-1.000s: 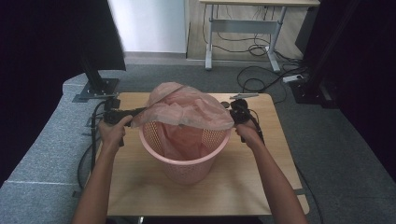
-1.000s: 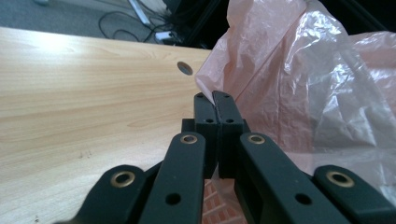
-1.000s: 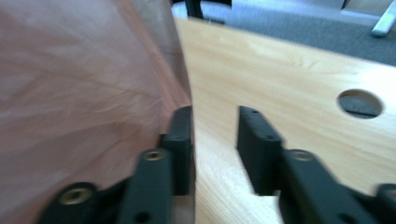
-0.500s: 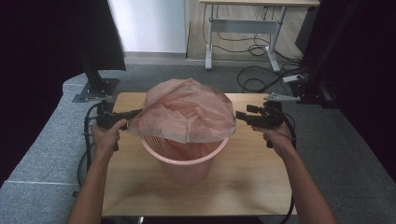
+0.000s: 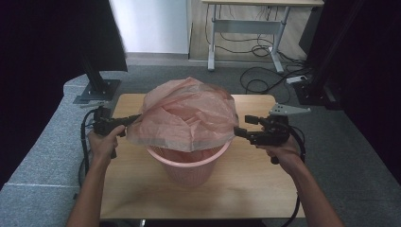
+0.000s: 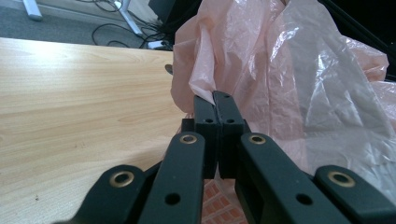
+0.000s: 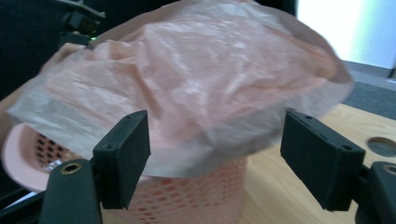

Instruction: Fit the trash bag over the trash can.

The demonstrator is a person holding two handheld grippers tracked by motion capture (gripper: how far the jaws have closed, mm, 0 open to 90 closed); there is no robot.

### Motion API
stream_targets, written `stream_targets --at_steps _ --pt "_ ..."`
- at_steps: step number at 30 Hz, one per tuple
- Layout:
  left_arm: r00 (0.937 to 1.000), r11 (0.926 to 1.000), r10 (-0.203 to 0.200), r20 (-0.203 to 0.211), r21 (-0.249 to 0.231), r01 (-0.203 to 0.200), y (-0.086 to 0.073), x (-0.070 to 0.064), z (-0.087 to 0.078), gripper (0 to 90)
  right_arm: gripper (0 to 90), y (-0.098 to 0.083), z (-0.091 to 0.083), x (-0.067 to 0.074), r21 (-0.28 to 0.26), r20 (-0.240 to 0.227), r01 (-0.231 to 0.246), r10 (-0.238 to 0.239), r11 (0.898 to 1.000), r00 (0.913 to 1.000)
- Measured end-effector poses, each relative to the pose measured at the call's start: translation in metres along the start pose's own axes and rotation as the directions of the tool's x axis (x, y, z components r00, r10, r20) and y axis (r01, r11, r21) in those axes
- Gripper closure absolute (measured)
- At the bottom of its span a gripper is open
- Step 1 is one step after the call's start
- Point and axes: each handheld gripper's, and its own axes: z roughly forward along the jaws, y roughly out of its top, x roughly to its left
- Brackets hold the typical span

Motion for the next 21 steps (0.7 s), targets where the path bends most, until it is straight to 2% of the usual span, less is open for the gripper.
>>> stream_targets --at_steps 3,5,7,9,11,15,21 --pt "1.0 1.0 -0.001 0.001 -0.002 0.001 0.0 0.0 0.0 89.1 35.7 -0.003 0.008 0.003 0.022 -0.012 0.029 -0.029 0.999 0.9995" --pt "1.0 1.0 0.0 0.002 0.0 0.0 -0.001 -0.001 -0.001 89.0 49.9 -0.007 0.011 0.005 0.028 -0.005 0.067 -0.066 0.997 0.9978" --pt "1.0 1.0 0.003 0.002 0.003 -0.003 -0.002 -0.002 -0.001 89.0 60.9 -0.009 0.011 0.006 0.018 -0.021 0.074 -0.073 0.997 0.9971" --pt "1.0 1.0 0.002 0.005 0.002 -0.002 -0.002 -0.002 -0.001 89.0 71.8 -0.01 0.008 0.008 0.004 -0.007 0.082 -0.082 0.997 0.9966" --pt "1.0 1.0 -0.001 0.009 0.001 0.001 -0.002 -0.002 -0.002 89.0 80.5 -0.01 0.005 0.008 0.002 -0.014 0.069 -0.069 0.998 0.9975" --pt "0.9998 1.0 0.004 0.019 0.0 -0.004 -0.005 -0.004 -0.004 89.1 88.6 -0.014 -0.003 0.011 0.004 -0.05 0.065 -0.065 0.998 0.9966" --pt "0.9983 0.9999 -0.013 0.056 -0.002 0.013 -0.012 -0.003 -0.007 89.0 89.3 -0.028 -0.016 0.022 0.005 -0.106 0.069 -0.068 0.998 0.992"
